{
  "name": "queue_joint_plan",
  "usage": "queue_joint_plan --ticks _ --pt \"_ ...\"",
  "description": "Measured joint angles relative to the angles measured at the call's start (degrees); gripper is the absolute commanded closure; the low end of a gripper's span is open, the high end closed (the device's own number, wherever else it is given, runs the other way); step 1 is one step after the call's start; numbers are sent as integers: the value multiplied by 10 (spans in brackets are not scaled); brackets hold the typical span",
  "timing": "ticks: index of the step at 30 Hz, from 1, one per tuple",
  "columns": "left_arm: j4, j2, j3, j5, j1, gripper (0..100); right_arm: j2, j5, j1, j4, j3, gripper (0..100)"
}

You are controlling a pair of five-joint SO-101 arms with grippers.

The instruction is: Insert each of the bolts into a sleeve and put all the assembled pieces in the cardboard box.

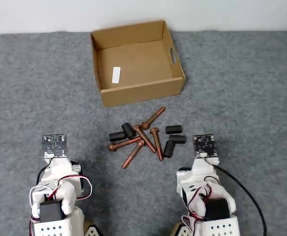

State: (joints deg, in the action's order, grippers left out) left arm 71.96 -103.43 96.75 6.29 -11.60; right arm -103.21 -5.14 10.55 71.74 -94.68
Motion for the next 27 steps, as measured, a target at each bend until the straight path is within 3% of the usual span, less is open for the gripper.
queue_joint_plan --ticks 8,13,27 --pt "0 0 0 0 0 994 -4 4 -89 -44 84 990" --pt "0 0 0 0 0 994 19 56 -111 -48 197 990" --pt "0 0 0 0 0 994 467 126 -113 -55 432 990"
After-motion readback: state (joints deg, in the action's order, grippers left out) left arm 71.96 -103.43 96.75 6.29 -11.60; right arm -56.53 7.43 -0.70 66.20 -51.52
